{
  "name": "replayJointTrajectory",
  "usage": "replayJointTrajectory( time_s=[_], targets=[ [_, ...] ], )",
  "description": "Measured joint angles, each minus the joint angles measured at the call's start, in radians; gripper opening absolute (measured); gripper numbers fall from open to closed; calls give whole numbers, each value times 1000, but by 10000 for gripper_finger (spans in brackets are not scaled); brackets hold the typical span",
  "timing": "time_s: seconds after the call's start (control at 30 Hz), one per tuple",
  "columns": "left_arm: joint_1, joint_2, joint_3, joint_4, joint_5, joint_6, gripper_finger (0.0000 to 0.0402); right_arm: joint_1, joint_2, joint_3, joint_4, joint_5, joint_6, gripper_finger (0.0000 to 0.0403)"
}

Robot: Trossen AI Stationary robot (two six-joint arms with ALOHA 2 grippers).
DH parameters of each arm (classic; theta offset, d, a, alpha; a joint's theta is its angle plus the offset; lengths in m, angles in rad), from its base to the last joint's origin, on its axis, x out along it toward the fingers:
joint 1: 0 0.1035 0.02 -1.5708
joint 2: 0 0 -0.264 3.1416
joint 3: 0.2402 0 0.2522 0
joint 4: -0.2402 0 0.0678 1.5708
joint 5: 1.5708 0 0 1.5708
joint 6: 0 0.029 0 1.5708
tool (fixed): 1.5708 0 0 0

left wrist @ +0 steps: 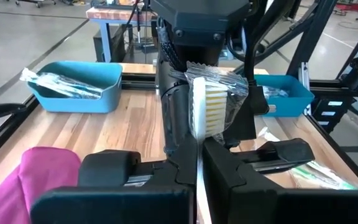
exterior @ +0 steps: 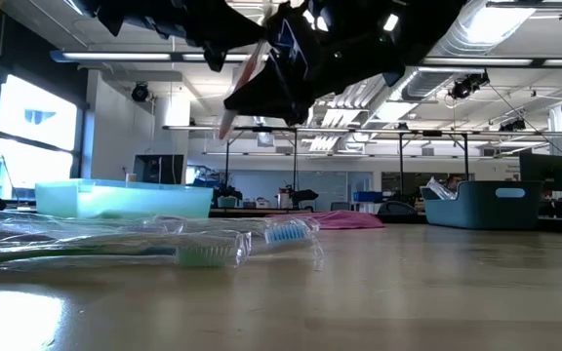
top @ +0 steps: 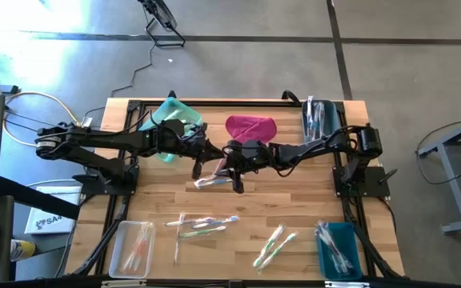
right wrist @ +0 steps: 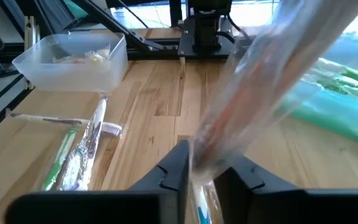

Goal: Pick & Place Toothbrushes
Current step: Put the orange toothbrush to the transparent bin

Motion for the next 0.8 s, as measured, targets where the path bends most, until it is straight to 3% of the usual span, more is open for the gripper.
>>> replayJointTrajectory(
  time_s=[0.27,0.43,0.67,0.8],
  targets=[
    [0,-11,0,-22,-3,4,1,14,-23,2,-89,79,-2,175],
    [-2,-20,-1,-70,5,4,0,10,-129,8,-252,122,-1,228],
    [-1,-74,15,-161,-2,4,0,12,-307,5,-540,129,0,241],
    [-1,-125,105,-405,-49,3,0,10,-364,3,-674,157,43,230]
  ],
)
